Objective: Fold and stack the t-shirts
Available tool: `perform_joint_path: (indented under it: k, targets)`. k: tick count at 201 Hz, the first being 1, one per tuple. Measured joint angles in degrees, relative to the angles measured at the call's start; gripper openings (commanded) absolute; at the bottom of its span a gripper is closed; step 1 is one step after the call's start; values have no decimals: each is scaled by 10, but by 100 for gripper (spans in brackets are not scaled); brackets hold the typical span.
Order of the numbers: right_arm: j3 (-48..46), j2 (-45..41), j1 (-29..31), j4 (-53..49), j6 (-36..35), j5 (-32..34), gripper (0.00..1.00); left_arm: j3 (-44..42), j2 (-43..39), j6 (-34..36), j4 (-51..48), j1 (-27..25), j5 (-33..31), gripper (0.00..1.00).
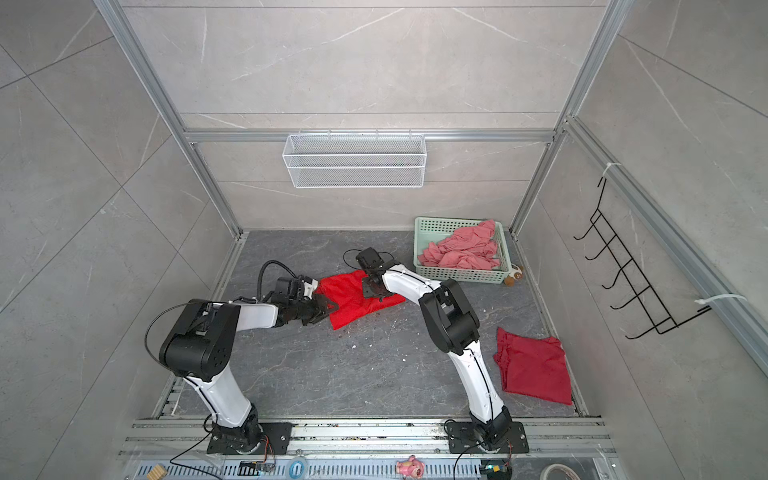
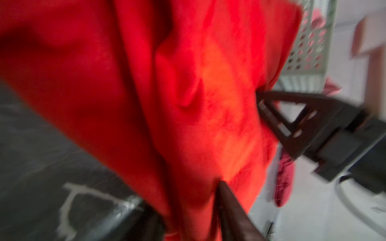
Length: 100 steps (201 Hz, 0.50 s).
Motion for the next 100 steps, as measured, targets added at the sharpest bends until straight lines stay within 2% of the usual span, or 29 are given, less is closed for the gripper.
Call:
perform_joint_path:
  k: [20, 48, 70, 87, 96, 100]
  targets:
    - [-41, -30, -4, 21, -2, -15, 61, 2, 7, -29, 12, -18, -3, 18]
    - [-101, -89, -4, 47, 3, -42, 62, 18, 7, -61, 2, -44, -27, 0]
    - [-121, -129, -5, 59, 17, -51, 68, 37, 7, -87, 2, -61, -42, 0]
    - [-153, -173, -8, 75, 48, -54, 77, 47, 1, -110, 1, -74, -50, 0]
    - [-179, -202, -10, 85, 66, -57, 94, 51, -4, -122, -4, -80, -56, 0]
    - [-195, -219, -11, 92, 86, -59, 99, 54, -7, -127, -9, -82, -59, 0]
